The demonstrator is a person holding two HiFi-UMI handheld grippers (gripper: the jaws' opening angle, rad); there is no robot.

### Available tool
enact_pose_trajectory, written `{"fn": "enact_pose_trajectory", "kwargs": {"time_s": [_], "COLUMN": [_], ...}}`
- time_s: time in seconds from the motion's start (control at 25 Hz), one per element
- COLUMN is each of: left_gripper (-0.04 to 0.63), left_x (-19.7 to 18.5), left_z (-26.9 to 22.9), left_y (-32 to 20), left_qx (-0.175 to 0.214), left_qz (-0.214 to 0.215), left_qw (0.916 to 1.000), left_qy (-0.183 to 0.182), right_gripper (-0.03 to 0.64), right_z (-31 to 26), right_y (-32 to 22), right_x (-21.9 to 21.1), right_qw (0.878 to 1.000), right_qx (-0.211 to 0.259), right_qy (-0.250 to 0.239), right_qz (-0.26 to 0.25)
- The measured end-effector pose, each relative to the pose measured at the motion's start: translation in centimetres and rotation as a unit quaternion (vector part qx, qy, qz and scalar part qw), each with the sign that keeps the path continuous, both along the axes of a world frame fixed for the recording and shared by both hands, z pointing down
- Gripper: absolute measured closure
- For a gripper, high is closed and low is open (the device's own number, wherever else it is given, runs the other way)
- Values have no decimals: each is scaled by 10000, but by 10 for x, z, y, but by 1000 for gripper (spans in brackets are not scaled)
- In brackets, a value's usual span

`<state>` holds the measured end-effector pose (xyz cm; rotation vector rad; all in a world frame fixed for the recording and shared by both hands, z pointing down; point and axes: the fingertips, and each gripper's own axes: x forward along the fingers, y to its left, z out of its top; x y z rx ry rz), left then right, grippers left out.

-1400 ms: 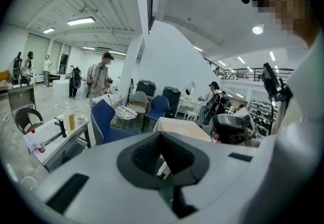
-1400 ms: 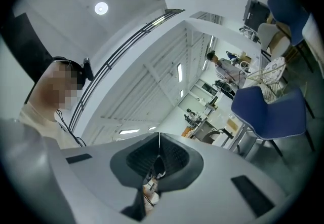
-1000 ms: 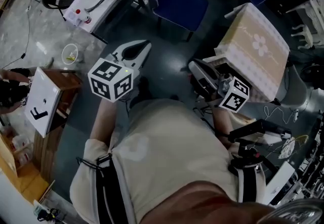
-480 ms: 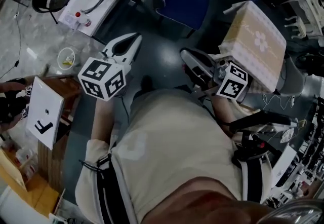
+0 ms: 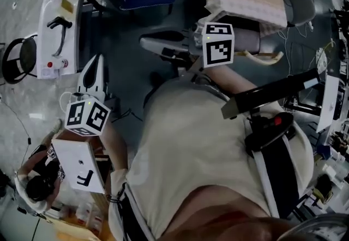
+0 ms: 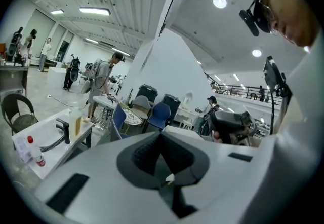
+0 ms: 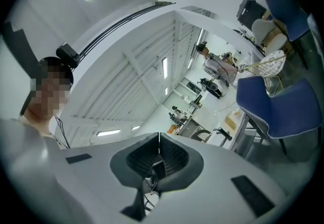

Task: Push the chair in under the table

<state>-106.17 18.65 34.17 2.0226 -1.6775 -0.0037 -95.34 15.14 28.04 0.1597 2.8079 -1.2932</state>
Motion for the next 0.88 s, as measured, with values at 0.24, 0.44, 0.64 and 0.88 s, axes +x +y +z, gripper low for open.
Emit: {"fn": "enact_pose_trajectory", "kwargs": {"time_s": [0.24,0.44,0.64,0.88], "left_gripper": [589,589,589,589], "left_x": [13,14,32,55], "left_z": [3,11,8,1], "left_y": [-38,-65,-105,-154], "left_qx": [-177,-378,-496,-657], "left_qz": [174,161,179,105], "left_qw": [9995,9987,9974,9951], "left_qy": [-219,-312,-488,-735], "right_gripper": [604,604,604,604], "right_z": [10,18,17,16], "right_y": [-38,-67,-106,-156], "right_x": [15,13,27,49], "right_qw": [9996,9991,9986,9967], "right_qx": [-228,-364,-444,-608], "right_qy": [-117,-184,-302,-507], "right_qz": [136,63,-27,-193]}}
